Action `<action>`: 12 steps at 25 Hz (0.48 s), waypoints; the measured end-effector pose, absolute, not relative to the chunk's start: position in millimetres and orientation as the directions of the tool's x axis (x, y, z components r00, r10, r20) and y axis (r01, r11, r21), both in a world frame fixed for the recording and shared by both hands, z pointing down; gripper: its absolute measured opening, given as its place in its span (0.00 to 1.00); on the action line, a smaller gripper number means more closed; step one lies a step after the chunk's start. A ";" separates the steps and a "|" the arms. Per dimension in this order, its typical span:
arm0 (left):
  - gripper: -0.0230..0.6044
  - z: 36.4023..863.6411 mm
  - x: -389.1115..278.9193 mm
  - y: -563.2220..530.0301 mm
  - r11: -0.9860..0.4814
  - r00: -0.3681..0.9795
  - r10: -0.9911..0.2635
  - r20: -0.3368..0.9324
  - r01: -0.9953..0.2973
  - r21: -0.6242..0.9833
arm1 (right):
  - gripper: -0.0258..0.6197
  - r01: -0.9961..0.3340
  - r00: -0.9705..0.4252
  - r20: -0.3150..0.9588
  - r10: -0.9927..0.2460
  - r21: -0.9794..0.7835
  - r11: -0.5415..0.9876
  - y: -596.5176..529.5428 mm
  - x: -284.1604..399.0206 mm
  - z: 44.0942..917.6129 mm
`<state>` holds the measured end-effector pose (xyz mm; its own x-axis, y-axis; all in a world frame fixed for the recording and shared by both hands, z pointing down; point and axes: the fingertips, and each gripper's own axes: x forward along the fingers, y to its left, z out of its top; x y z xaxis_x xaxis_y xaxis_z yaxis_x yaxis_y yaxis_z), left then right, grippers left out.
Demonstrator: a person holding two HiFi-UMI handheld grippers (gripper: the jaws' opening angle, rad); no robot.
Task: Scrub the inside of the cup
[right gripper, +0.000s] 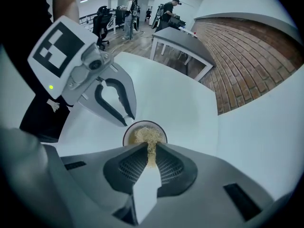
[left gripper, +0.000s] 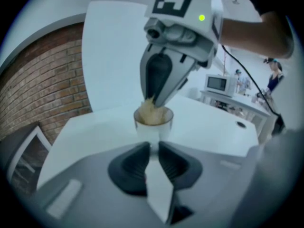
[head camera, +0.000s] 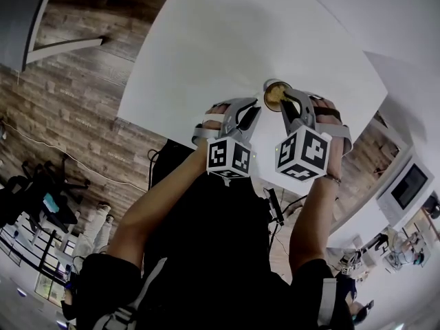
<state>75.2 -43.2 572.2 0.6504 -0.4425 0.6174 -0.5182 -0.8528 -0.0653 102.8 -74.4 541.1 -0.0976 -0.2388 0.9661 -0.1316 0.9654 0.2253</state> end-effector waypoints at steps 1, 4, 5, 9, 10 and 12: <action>0.13 571.5 76.2 -43.2 -0.854 0.651 -0.442 0.617 -0.516 -0.067 | 0.11 -0.131 -0.097 0.967 -0.236 0.223 0.966 -71.4 104.6 532.7; 0.13 570.9 75.6 -44.1 -0.854 0.653 -0.443 0.615 -0.516 -0.068 | 0.11 -0.137 -0.104 0.972 -0.211 0.197 0.971 -65.8 106.0 532.0; 0.13 570.9 75.3 -44.0 -0.854 0.652 -0.443 0.615 -0.517 -0.067 | 0.11 -0.139 -0.107 0.975 -0.195 0.179 0.974 -64.6 106.0 540.5; 0.13 572.1 75.9 -43.0 -0.859 0.653 -0.438 0.618 -0.506 -0.074 | 0.11 -0.134 -0.110 0.983 -0.147 0.132 0.982 -64.3 102.7 568.9; 0.13 572.3 75.7 -43.0 -0.861 0.654 -0.436 0.618 -0.503 -0.075 | 0.11 -0.129 -0.104 0.983 -0.148 0.135 0.982 -65.8 102.3 567.6; 0.13 572.1 74.5 -43.2 -0.864 0.654 -0.432 0.621 -0.498 -0.076 | 0.11 -0.120 -0.098 0.983 -0.155 0.143 0.982 -67.5 102.2 555.3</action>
